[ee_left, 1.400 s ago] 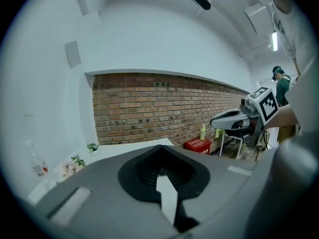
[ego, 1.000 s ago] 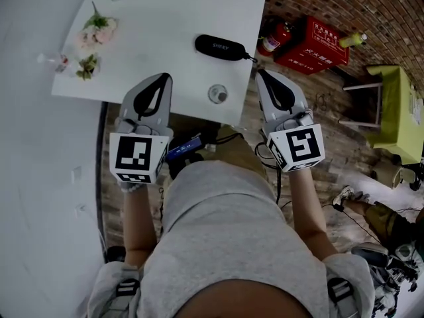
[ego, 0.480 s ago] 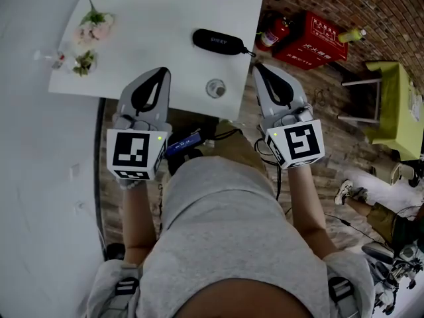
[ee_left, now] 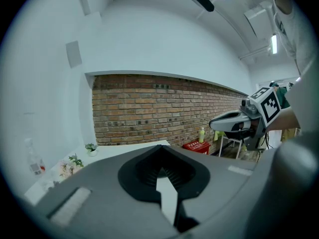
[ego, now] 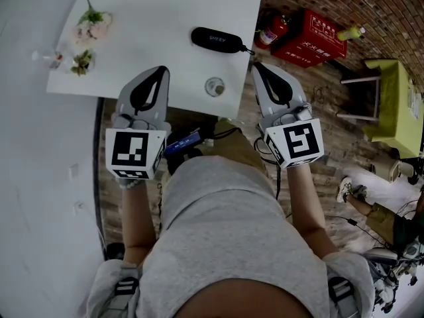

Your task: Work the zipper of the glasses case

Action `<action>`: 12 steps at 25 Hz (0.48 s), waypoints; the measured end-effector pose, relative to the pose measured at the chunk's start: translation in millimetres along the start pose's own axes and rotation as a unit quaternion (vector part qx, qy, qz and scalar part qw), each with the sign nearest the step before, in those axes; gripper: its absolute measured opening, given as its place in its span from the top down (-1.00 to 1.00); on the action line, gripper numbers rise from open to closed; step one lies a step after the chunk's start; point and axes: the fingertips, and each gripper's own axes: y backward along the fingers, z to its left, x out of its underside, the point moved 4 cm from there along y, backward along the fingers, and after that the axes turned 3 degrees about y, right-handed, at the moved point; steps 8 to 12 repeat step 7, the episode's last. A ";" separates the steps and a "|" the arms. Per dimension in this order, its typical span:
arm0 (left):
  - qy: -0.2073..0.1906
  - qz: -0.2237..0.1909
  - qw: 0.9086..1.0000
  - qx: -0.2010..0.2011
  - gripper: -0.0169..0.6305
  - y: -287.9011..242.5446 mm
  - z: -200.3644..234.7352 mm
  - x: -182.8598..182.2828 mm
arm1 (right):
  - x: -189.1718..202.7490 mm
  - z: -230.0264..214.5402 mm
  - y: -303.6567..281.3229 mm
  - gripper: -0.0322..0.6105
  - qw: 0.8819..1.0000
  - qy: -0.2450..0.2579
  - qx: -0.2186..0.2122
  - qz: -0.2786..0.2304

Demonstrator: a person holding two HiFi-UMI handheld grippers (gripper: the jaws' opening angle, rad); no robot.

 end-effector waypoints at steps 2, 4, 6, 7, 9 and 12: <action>0.002 0.002 1.000 0.001 0.90 0.0 -0.9 -0.2 | -0.5 -0.4 1.1 0.90 1.000 0.001 0.000 0.001; 0.003 0.003 1.000 0.001 0.90 0.0 -1.2 0.0 | -0.2 -0.5 1.6 0.90 1.000 0.000 0.001 0.000; 0.003 0.003 1.000 0.001 0.90 -0.4 -0.7 0.7 | 0.2 -0.3 1.1 0.90 1.000 -0.002 0.002 -0.001; 0.003 0.003 1.000 0.002 0.90 -0.6 -0.3 1.1 | 0.3 -0.1 0.7 0.90 1.000 -0.002 0.002 -0.002; 0.003 0.003 1.000 0.002 0.90 -0.6 -0.3 1.1 | 0.3 -0.1 0.7 0.90 1.000 -0.002 0.002 -0.002; 0.003 0.003 1.000 0.002 0.90 -0.6 -0.3 1.1 | 0.3 -0.1 0.7 0.90 1.000 -0.002 0.002 -0.002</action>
